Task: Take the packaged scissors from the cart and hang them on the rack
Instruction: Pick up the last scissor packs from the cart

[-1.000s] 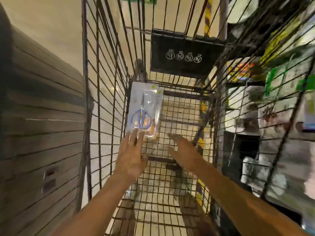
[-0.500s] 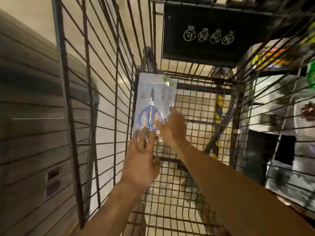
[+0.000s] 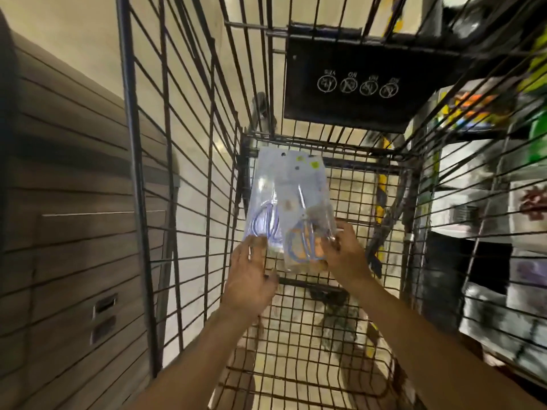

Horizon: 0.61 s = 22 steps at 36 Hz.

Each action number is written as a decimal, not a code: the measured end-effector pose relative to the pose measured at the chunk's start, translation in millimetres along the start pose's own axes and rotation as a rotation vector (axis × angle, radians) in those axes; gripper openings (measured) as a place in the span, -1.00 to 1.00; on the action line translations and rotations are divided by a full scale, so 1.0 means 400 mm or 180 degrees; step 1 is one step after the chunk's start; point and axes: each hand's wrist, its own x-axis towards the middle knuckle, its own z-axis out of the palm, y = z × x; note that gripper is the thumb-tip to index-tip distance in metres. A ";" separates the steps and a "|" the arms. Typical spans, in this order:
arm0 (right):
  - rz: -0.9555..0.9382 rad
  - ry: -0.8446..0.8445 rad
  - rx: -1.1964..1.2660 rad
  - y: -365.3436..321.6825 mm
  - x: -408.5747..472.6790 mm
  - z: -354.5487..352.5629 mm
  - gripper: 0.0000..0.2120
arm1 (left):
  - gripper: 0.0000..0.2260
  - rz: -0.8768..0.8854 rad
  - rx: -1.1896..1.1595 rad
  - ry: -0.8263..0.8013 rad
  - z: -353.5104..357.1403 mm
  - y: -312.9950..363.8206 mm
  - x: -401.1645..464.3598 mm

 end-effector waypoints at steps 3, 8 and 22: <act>0.0181 0.0260 0.0169 0.029 -0.036 -0.052 -0.77 | -0.26 -0.0244 -0.0176 -0.0010 0.019 0.006 0.042; 0.0041 0.0322 0.0325 0.079 -0.091 -0.124 -0.78 | -0.10 -0.0404 -0.0222 0.0118 0.021 0.037 0.143; 0.0261 0.0389 0.0667 0.133 -0.146 -0.138 -0.56 | 0.17 -0.0589 -0.0203 0.1099 0.048 0.071 0.216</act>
